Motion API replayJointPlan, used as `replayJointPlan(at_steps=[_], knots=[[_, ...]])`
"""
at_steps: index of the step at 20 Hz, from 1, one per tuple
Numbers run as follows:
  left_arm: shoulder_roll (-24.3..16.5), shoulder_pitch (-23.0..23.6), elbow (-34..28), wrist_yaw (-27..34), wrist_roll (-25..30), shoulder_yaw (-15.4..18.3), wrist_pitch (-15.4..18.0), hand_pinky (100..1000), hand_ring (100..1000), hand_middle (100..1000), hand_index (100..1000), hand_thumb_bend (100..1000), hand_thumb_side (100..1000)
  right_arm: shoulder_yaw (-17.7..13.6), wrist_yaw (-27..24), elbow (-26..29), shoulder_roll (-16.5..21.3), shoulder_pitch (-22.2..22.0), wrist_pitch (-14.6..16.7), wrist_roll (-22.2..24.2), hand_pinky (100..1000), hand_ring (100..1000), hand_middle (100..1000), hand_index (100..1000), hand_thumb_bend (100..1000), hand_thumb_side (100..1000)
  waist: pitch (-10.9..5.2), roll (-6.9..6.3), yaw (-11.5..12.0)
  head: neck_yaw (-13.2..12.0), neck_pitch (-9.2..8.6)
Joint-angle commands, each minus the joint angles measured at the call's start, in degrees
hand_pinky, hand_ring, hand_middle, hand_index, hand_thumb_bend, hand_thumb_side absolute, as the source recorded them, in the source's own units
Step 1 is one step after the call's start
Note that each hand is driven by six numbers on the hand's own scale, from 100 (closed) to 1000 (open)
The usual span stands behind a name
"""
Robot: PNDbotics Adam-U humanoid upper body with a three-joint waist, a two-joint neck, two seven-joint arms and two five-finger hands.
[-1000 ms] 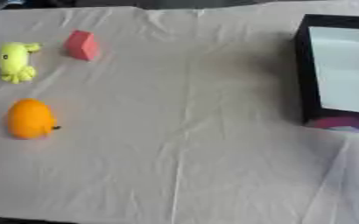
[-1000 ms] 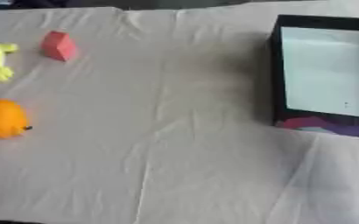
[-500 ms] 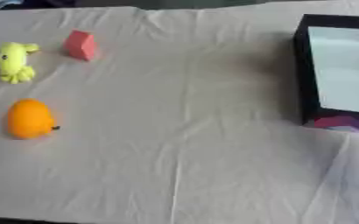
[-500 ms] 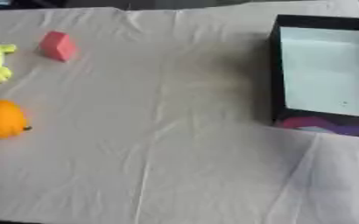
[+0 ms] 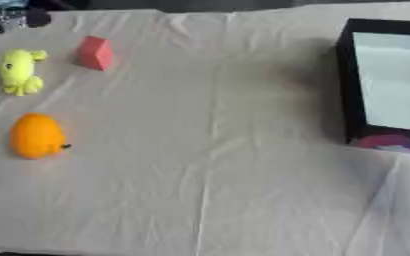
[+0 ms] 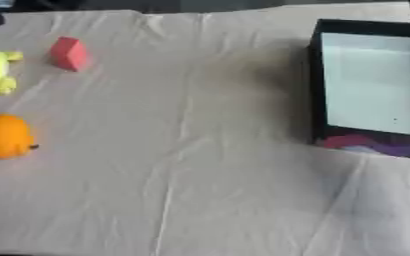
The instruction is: Pick up the objects with one hand, pass them to the other hand, and then place them into the box on the other side of the table.
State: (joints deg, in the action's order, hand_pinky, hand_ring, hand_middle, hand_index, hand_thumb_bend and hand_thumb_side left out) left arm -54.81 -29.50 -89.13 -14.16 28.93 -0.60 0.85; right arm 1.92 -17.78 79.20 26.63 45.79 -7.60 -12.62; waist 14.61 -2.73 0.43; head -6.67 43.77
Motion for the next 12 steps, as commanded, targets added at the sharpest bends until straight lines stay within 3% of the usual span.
replayJointPlan(at_steps=[1, 12], knots=[[-4.3, 0.8, -2.9, 0.4, 4.8, 0.5, 0.1, 834, 832, 810, 878, 761, 625, -0.1, 0.5, 1.1, 1.9, 0.8, 0.0, 0.1, 925, 804, 865, 939, 468, 620, -2.06, 0.32, 0.2, -1.0, 0.34], [-7.3, 5.8, -8.2, 3.4, 10.8, 1.0, -0.4, 831, 829, 800, 864, 748, 622, 0.1, 0.9, 1.0, 2.1, 0.4, -0.1, 0.2, 926, 801, 862, 939, 469, 621, -1.71, 0.48, 0.8, -1.5, 0.34]])
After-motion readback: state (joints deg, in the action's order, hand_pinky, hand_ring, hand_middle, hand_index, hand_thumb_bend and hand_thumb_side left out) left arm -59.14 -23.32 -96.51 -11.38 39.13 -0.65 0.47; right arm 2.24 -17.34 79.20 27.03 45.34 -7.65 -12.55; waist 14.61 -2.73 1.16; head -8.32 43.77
